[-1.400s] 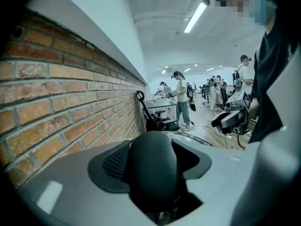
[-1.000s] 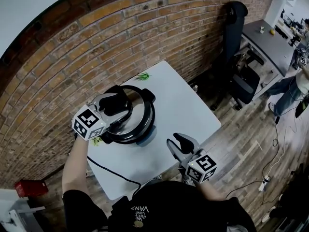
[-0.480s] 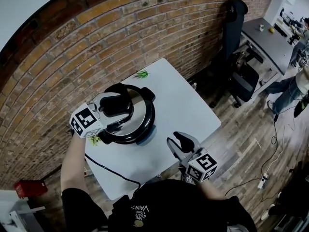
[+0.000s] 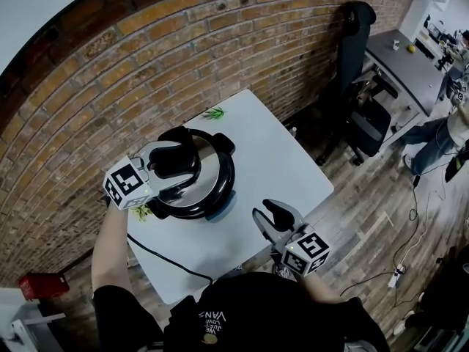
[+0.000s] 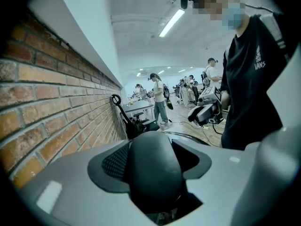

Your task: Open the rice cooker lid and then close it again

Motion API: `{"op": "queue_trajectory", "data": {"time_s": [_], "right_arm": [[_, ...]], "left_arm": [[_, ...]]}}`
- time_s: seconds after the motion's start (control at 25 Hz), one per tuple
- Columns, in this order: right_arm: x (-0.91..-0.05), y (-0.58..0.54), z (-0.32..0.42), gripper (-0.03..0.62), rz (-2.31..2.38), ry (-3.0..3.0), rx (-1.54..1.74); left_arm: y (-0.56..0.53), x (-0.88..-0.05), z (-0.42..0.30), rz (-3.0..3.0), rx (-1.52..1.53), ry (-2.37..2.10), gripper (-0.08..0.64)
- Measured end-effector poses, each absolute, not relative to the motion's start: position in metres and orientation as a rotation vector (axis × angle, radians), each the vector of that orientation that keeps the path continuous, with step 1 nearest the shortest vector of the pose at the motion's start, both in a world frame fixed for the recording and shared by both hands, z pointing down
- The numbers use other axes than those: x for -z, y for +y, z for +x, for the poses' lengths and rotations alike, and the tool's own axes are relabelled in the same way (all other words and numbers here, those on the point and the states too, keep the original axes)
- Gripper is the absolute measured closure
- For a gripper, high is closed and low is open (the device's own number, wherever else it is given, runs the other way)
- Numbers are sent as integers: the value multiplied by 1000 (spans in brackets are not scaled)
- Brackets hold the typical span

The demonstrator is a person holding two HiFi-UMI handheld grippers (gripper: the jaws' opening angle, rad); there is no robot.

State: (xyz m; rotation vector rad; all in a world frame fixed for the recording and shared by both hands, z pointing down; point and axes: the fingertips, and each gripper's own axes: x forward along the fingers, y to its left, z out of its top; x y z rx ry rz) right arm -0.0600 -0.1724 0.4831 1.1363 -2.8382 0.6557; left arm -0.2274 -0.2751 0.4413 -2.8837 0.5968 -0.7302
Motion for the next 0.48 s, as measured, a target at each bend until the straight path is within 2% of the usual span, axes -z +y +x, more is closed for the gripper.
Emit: {"op": "queue_trajectory", "data": {"time_s": [0.2,0.48], "right_arm": [[-483,-174,-58,445,1153,-2844,-661],[-480,-174,-58,445,1147,-2850,-650]], "left_arm": [[-274,-453,-212,-2854,815,467,282],[-277,-455,-217,-2890,800,525,282]]}}
